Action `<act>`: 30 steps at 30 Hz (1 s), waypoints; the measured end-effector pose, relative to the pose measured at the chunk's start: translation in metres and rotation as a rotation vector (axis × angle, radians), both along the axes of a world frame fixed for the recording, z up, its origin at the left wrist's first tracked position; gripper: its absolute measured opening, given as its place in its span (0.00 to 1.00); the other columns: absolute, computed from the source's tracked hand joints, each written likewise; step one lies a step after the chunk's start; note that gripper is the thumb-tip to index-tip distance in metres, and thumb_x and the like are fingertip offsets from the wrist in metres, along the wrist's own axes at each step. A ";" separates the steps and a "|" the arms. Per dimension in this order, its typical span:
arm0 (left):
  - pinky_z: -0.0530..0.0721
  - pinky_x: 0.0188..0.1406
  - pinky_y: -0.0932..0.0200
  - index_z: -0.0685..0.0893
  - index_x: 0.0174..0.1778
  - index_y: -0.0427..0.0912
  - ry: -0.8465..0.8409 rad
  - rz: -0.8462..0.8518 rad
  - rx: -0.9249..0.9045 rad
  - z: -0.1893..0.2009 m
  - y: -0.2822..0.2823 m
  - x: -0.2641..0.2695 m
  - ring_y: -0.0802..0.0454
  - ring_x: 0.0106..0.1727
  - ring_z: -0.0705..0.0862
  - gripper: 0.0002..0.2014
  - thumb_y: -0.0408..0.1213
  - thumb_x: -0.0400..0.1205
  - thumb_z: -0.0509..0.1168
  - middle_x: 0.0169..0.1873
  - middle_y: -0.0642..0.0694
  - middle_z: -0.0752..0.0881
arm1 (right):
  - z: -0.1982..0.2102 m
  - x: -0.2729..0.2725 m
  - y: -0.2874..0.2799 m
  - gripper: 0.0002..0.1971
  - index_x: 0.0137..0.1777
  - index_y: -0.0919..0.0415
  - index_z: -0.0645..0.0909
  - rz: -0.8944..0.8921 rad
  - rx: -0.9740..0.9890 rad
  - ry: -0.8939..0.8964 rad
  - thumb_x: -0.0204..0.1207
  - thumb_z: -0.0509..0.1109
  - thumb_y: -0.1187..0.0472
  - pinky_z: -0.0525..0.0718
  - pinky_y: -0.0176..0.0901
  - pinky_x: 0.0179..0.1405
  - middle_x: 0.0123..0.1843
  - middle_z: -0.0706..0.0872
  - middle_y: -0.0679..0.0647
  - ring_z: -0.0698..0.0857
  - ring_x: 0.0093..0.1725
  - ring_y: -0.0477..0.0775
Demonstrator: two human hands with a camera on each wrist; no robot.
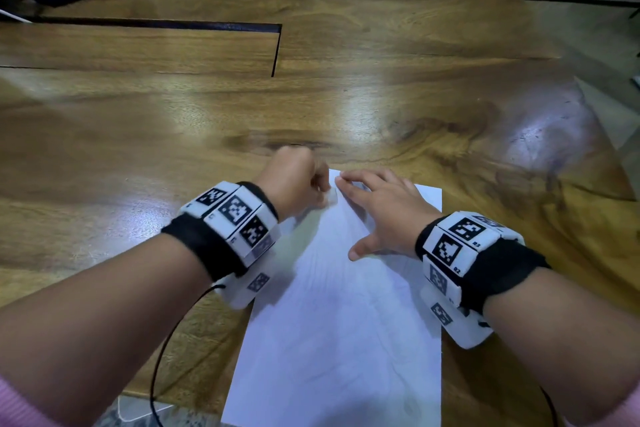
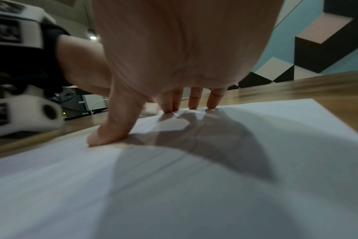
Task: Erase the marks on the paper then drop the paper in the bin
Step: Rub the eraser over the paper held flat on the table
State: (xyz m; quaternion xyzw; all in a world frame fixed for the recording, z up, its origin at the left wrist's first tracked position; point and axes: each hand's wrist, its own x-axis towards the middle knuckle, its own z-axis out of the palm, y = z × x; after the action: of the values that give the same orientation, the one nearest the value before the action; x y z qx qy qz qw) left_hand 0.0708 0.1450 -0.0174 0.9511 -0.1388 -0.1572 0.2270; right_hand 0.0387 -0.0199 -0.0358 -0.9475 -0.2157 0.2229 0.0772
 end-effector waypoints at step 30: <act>0.72 0.33 0.64 0.87 0.39 0.39 -0.027 0.058 0.058 0.004 0.011 -0.002 0.52 0.37 0.79 0.03 0.30 0.71 0.71 0.31 0.46 0.84 | 0.001 0.000 0.001 0.56 0.84 0.50 0.46 0.023 -0.037 -0.008 0.63 0.75 0.36 0.52 0.48 0.76 0.82 0.50 0.42 0.50 0.78 0.52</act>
State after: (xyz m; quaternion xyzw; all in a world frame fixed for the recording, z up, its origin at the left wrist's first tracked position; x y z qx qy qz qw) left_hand 0.0691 0.1559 -0.0132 0.9629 -0.1096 -0.1416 0.2017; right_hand 0.0387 -0.0193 -0.0347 -0.9471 -0.2228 0.2241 0.0564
